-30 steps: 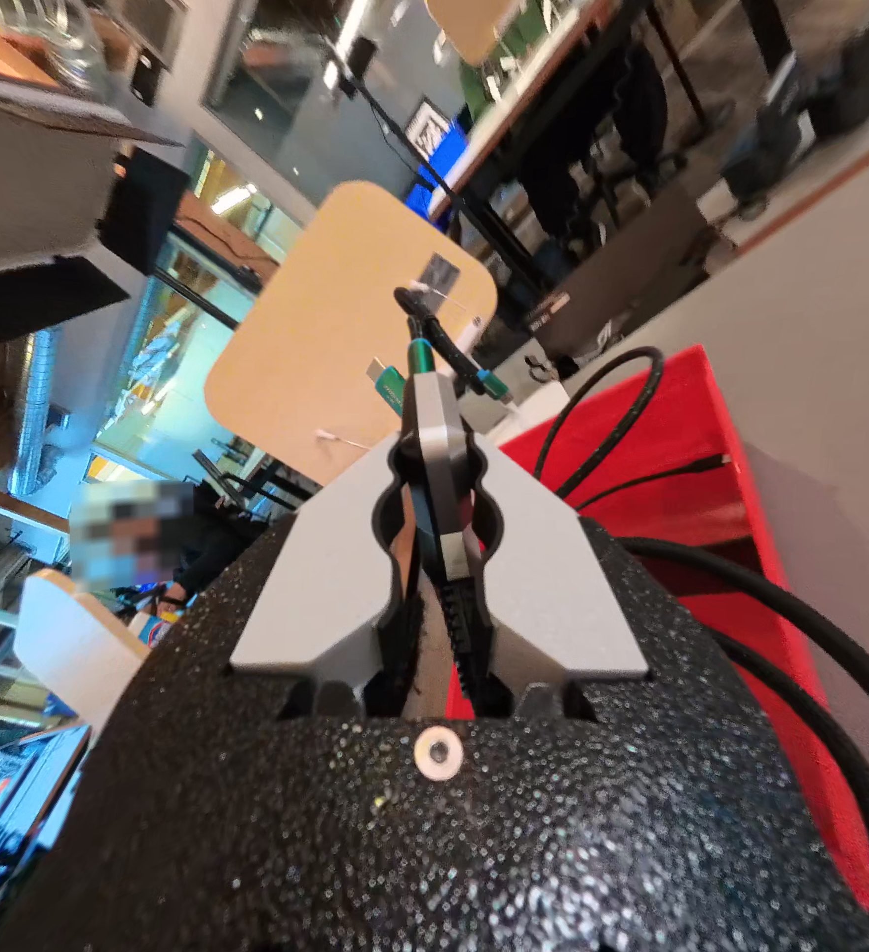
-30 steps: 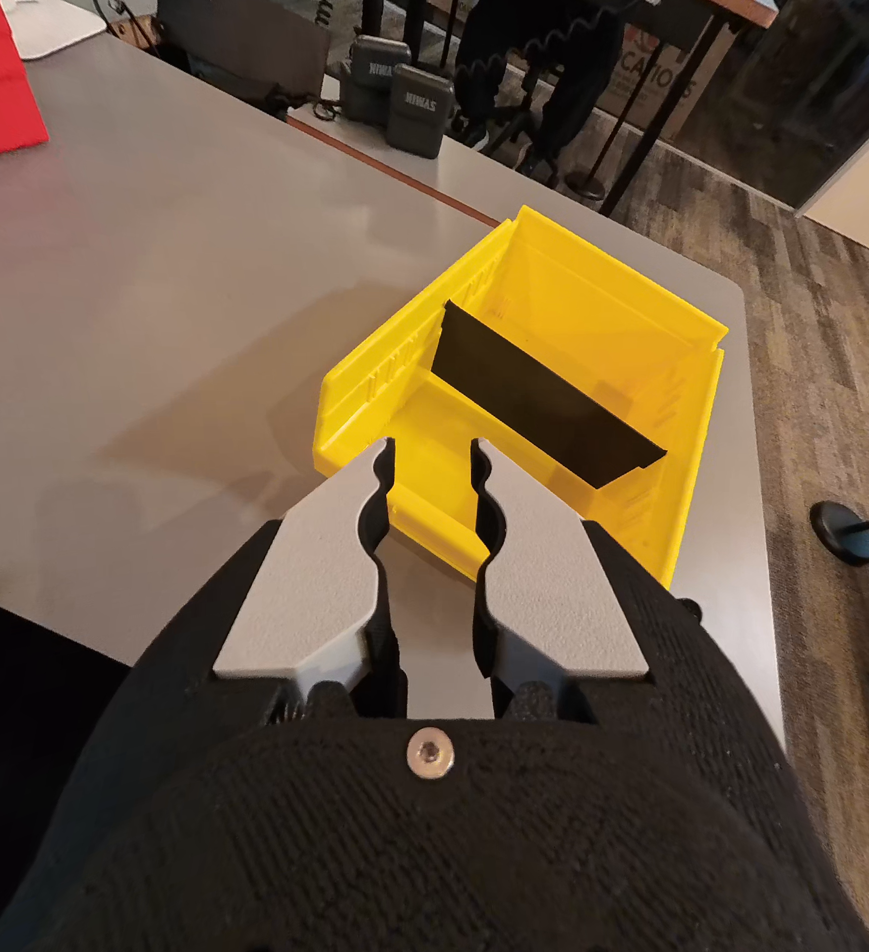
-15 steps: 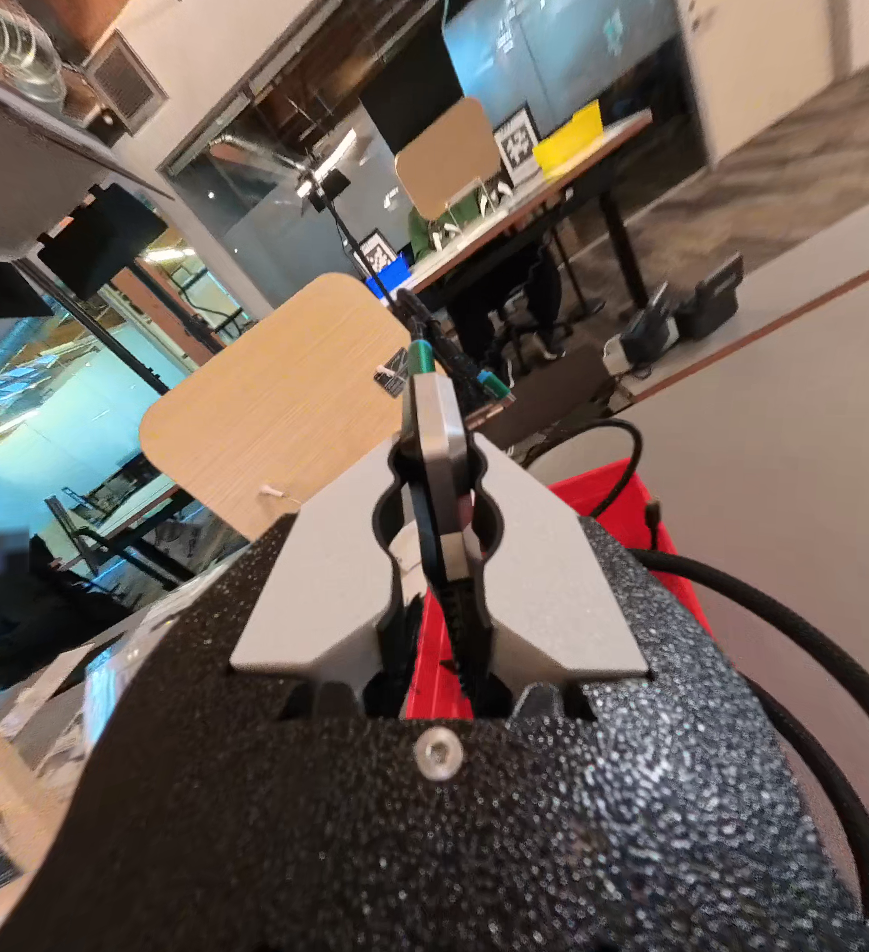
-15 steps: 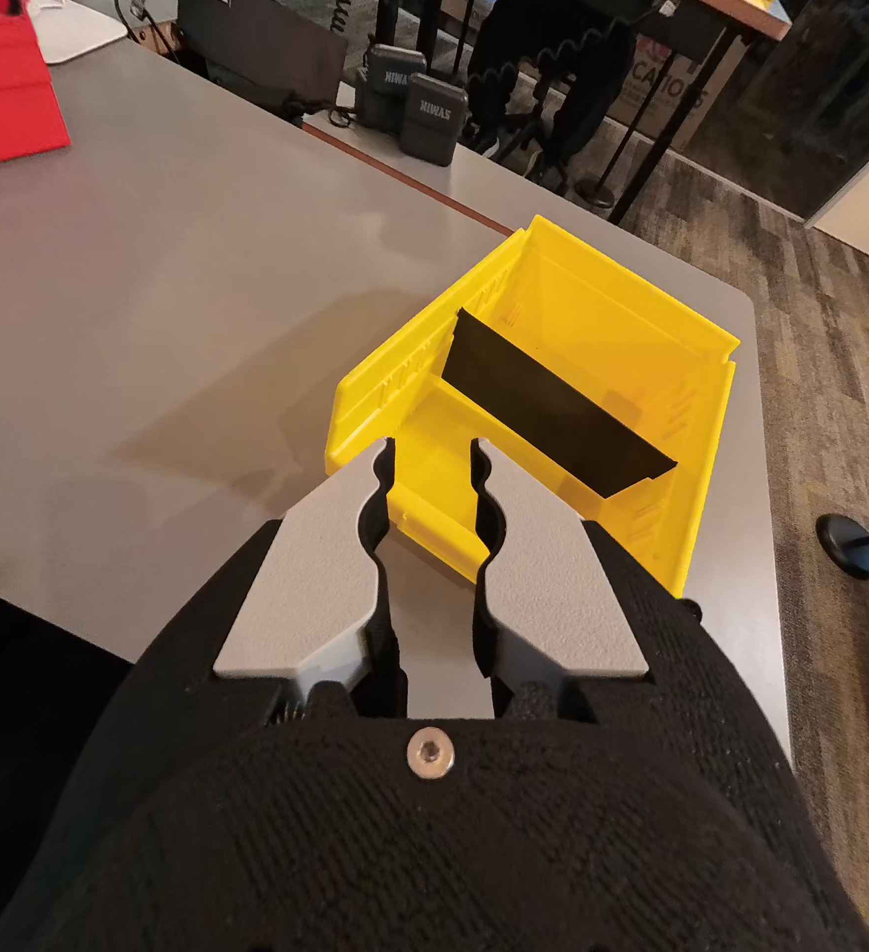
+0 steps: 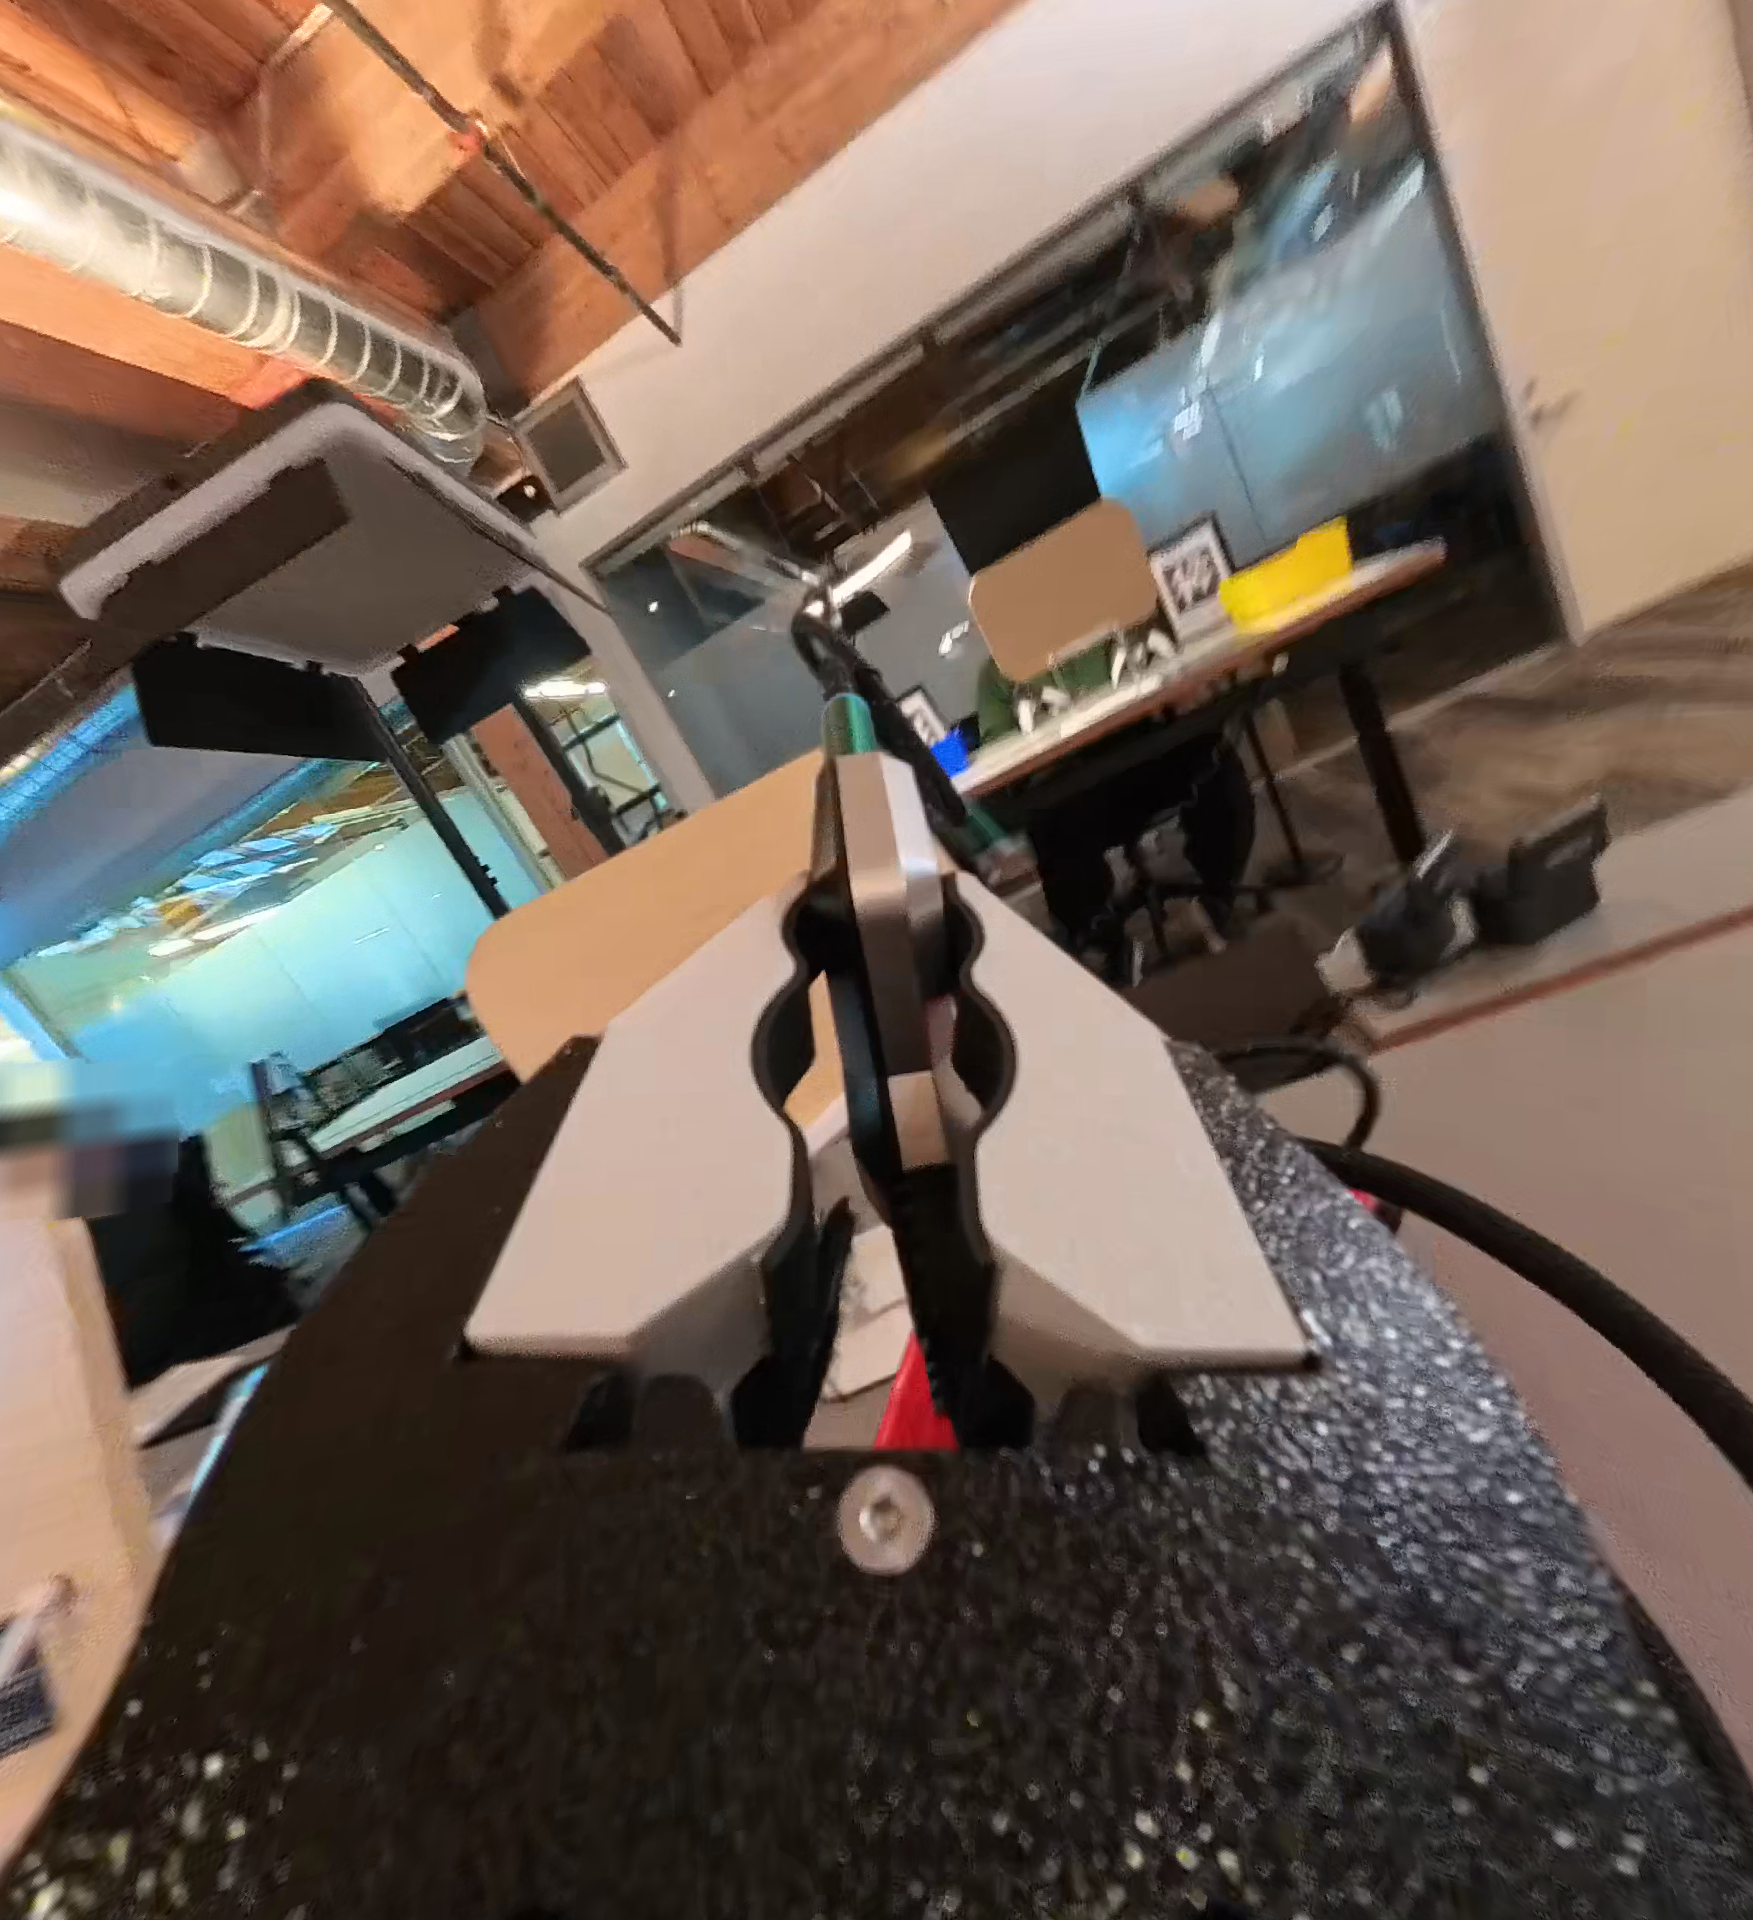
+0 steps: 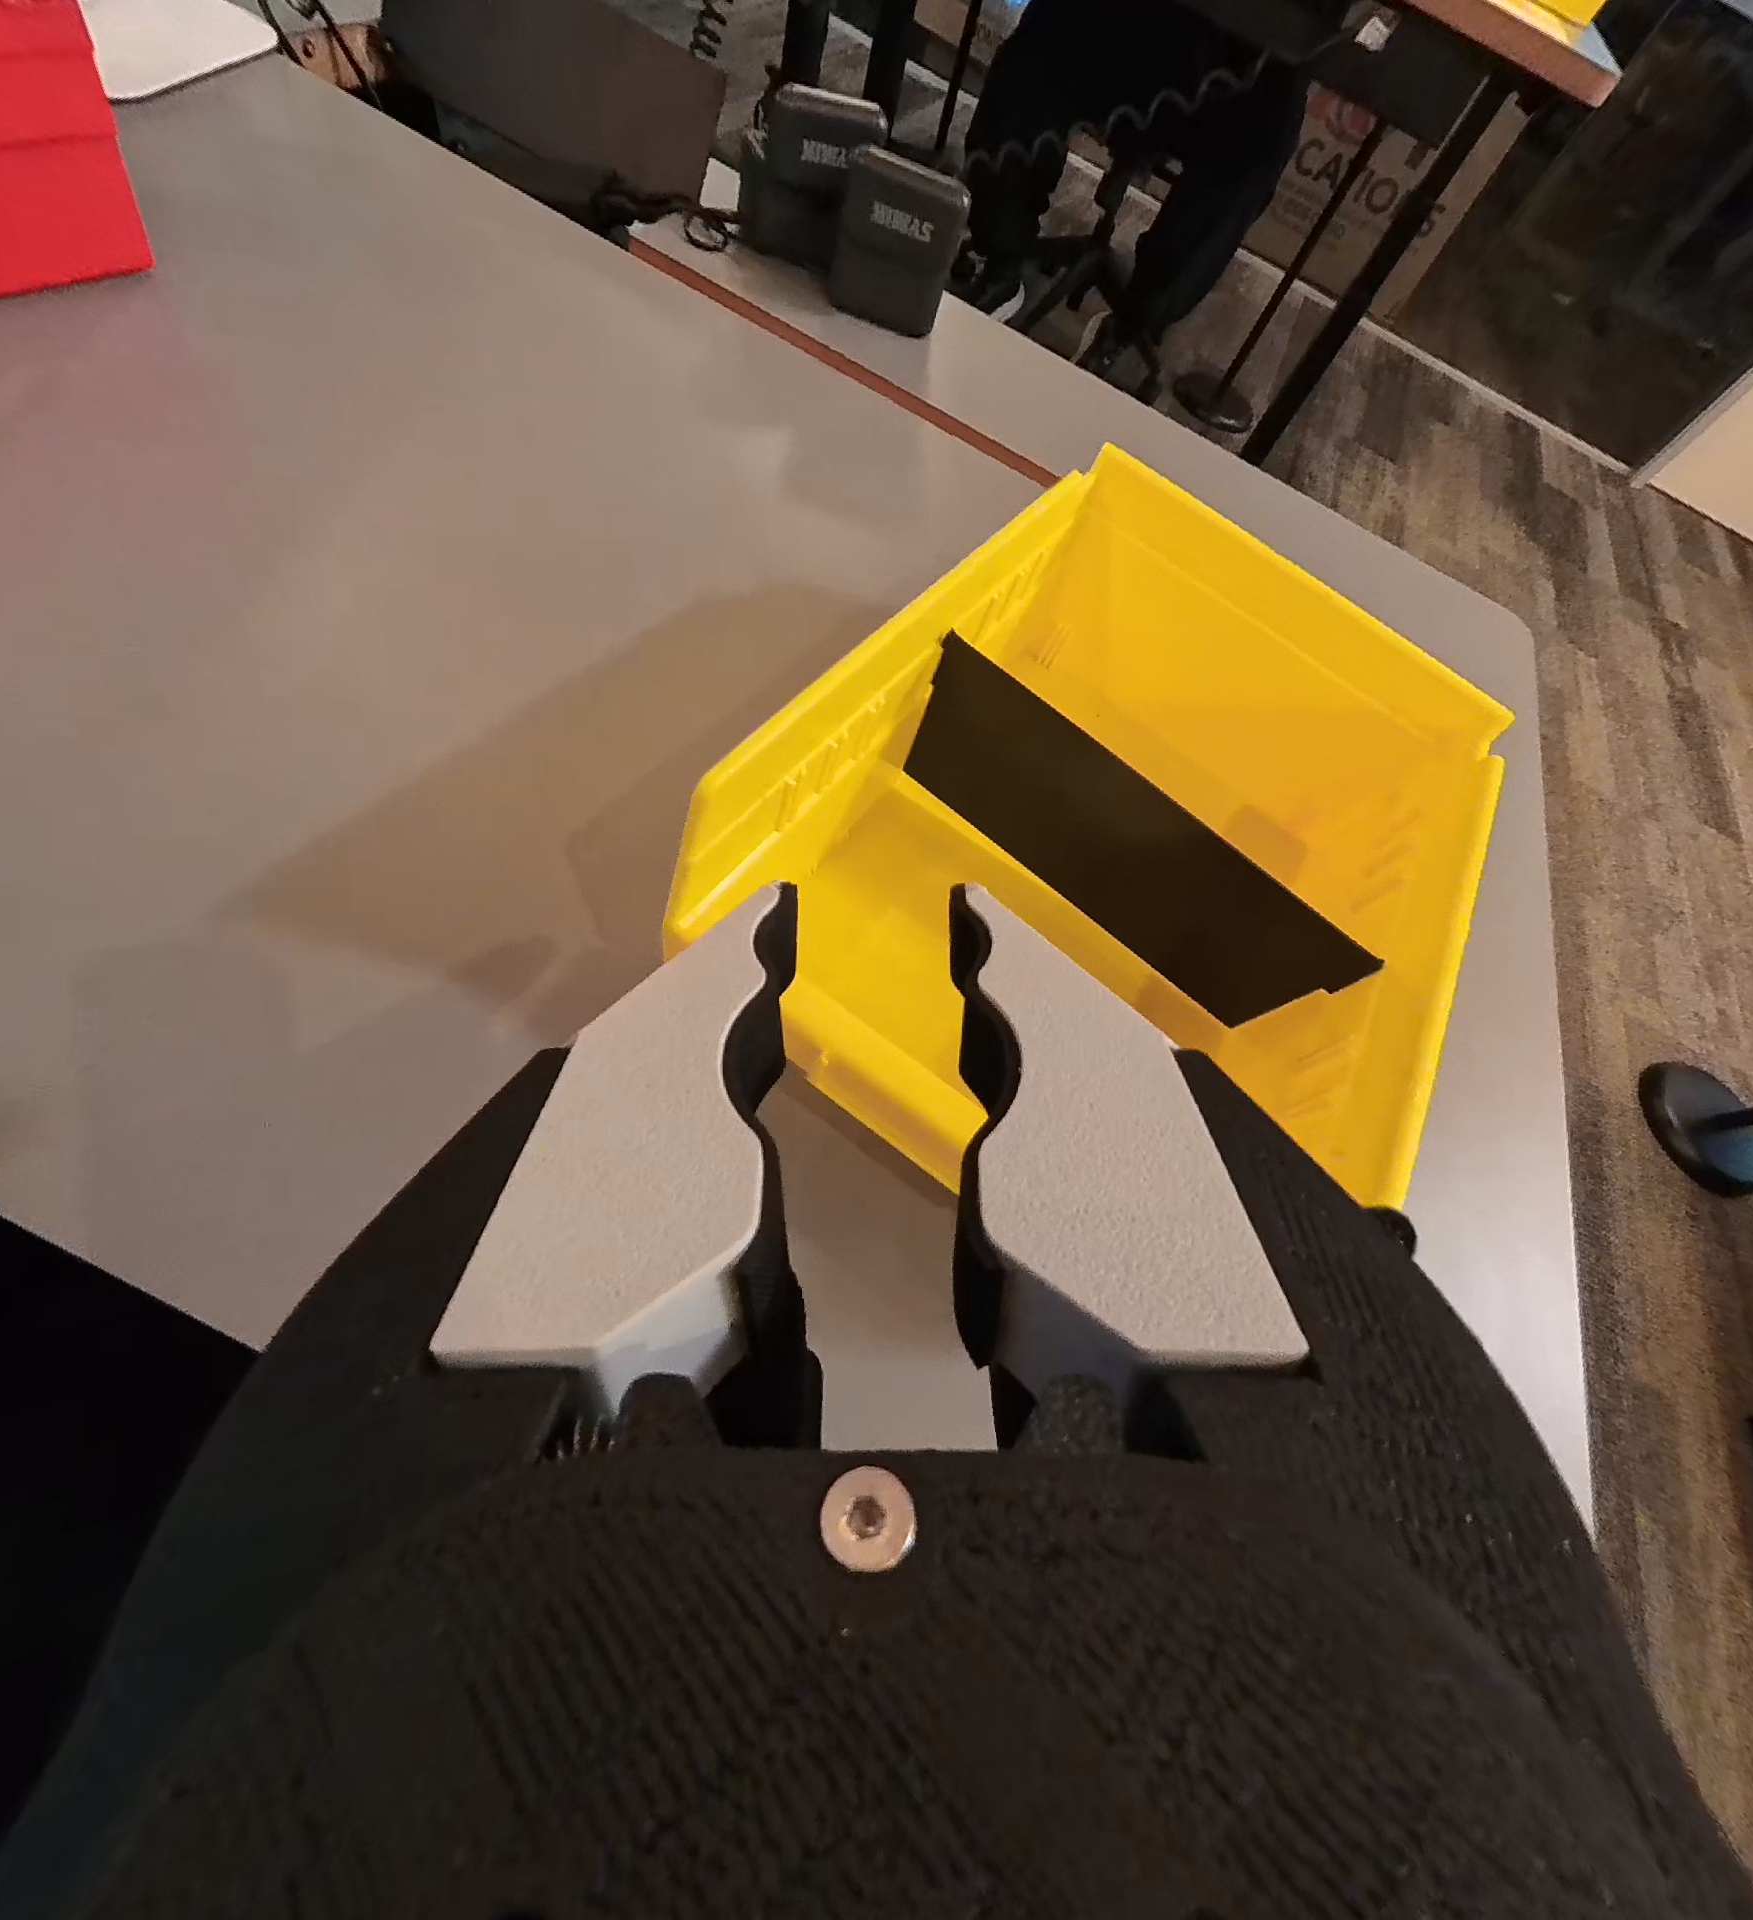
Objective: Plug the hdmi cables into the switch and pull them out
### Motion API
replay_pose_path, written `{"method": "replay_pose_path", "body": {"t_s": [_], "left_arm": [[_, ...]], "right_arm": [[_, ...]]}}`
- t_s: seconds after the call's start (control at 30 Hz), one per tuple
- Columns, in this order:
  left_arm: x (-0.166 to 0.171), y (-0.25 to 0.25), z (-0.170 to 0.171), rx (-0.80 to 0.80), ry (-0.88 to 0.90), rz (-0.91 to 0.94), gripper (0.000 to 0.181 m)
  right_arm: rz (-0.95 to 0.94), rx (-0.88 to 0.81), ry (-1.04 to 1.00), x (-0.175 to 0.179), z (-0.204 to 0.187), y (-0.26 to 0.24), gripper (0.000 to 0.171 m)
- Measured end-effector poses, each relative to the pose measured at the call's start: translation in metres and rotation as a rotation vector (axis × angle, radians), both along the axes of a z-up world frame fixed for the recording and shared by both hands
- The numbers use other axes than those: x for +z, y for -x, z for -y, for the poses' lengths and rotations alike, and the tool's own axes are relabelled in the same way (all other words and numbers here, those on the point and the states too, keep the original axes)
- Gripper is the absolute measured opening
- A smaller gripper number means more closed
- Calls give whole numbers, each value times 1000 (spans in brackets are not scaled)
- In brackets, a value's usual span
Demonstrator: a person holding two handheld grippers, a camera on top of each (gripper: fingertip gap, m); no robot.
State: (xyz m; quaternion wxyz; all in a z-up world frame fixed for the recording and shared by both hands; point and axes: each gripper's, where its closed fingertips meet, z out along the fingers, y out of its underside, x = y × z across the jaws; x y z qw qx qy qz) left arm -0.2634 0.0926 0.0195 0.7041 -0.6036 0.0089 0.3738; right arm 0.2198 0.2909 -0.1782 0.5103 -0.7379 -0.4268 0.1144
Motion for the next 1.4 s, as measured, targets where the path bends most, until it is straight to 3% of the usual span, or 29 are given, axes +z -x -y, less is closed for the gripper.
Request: {"method": "replay_pose_path", "body": {"t_s": [0.17, 0.4, 0.63, 0.73, 0.9, 1.13, 1.4], "left_arm": [[24, -10, 16, -143, -187, 14, 19], [27, -8, 21, -119, -298, -115, 19], [27, -26, 17, -111, -322, -261, 20], [23, -12, 7, -121, -291, -189, 19], [30, -34, 21, -274, -371, -196, 19], [41, -30, 31, -194, -390, -263, 19], [49, -2, -8, -151, -257, -222, 20]], "right_arm": [[1, 9, -1, 0, 1, 2, 28], [4, 17, -3, 0, 2, 3, 28], [7, 20, 1, -1, 1, 4, 28], [9, 28, 6, -3, 2, 5, 28], [16, 54, -3, -3, 5, 11, 28], [32, 63, 12, -9, 4, 15, 28], [36, 78, 7, -9, 6, 18, 28]]}}
